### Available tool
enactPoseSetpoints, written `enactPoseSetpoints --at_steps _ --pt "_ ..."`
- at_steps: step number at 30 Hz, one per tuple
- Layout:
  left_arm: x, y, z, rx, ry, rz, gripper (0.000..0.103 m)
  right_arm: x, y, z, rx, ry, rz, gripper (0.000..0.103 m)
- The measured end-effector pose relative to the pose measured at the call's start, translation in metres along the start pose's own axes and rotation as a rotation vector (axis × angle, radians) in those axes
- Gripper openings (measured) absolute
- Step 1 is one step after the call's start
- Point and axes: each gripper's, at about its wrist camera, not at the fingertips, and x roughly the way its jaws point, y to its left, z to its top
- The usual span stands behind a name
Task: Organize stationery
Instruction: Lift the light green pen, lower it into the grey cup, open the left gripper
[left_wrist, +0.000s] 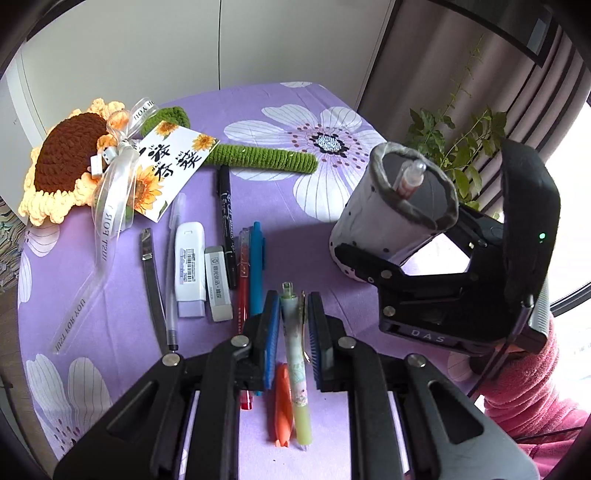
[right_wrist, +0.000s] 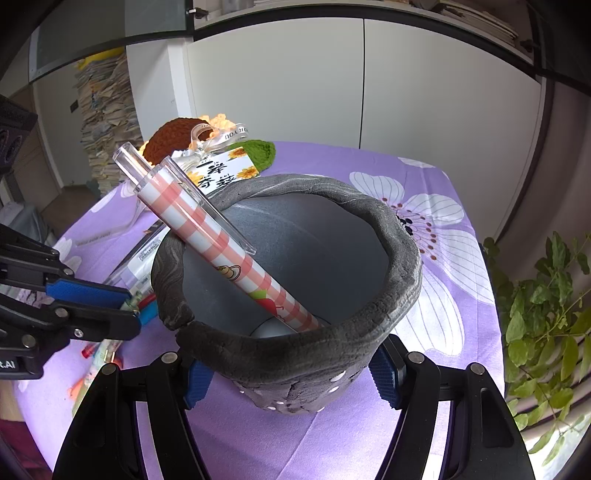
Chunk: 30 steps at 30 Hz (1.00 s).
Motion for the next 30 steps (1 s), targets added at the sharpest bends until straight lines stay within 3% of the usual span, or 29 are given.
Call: enactPoseSetpoints --at_steps 5,12,16,23,30 --pt "-0.047 -0.004 0.013 -0.003 -0.118 -0.015 0.013 0.000 0.000 -0.001 -0.005 0.000 0.002 0.071" --pt "-0.107 -0.025 0.040 0.072 -0.321 0.012 0.013 0.000 0.001 -0.001 -0.007 0.001 0.002 0.071" --pt "-0.125 -0.038 0.065 0.111 -0.392 0.010 0.013 0.000 0.001 -0.001 -0.007 0.001 0.002 0.071" --pt "-0.120 -0.063 0.088 0.166 -0.411 -0.015 0.013 0.000 0.001 -0.001 -0.007 0.001 0.003 0.071" --pt "-0.076 -0.066 0.085 0.165 -0.286 -0.032 0.013 0.000 0.002 -0.001 -0.007 0.001 0.002 0.071"
